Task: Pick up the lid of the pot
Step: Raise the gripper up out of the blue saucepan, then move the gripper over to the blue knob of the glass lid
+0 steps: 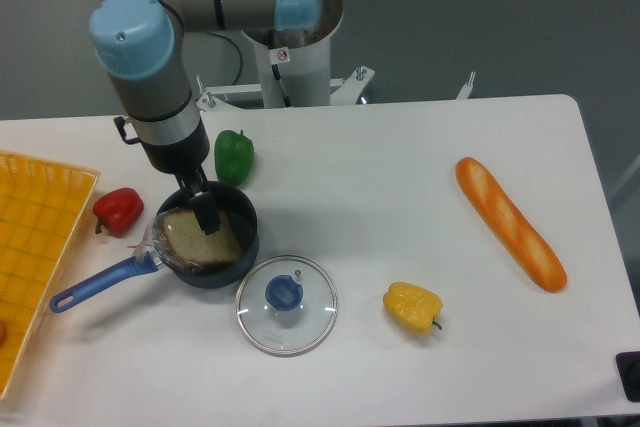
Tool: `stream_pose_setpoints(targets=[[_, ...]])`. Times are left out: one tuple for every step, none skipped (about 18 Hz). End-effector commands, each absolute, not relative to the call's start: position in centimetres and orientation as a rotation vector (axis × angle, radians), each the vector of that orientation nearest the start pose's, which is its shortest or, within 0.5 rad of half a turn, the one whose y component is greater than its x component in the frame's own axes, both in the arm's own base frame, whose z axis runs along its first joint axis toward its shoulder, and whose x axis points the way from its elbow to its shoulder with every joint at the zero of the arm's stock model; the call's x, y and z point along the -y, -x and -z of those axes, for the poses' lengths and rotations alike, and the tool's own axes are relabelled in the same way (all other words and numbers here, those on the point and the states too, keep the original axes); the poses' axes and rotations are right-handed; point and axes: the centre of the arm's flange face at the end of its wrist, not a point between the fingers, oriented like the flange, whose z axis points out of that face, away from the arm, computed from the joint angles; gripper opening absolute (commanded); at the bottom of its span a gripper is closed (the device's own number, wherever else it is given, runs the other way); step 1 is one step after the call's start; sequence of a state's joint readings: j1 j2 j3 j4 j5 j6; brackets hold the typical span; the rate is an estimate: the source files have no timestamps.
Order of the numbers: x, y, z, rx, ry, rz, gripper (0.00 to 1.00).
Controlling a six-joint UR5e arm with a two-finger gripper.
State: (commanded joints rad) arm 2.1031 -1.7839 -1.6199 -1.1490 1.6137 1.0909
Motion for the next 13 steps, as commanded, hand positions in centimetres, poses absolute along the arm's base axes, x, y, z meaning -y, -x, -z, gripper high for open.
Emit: stream_pose_setpoints(targets=[[-57.0,18.6,-39.4,-0.828,2.941,-0.227,1.00],[-57.3,19.0,-39.3,-0.826,2.946,-0.230,1.00],[-57.6,19.5,-39.0,-0.816,2.952,-0.229,1.00],[-57.8,20.1,-39.0,-0.791,2.961,-0.235,1.00],[-57.9,20.8,-38.7,-0.758,2.974,-0.232,1.00],[-57.6,21.5,-38.6,-0.726,2.983,-0.227,1.00],[-57.3,22.6,-38.5,-0.699,2.992,-0.227,1.00],[-57.0,23.8,-38.0,-0.667,3.006,-0.218,1.00],[-56.7,25.0,-37.4,-0.627,3.021,-0.206,1.00],[-56.6,25.6,-36.9,-0.587,3.035,-0.196,1.00],[-56.3,26.8,-36.4,-0.535,3.051,-0.188,1.00],[-55.9,28.0,-36.4,-0.497,3.054,-0.185,1.00],[-55.6,28.8,-36.3,-0.471,3.056,-0.180,1.00]])
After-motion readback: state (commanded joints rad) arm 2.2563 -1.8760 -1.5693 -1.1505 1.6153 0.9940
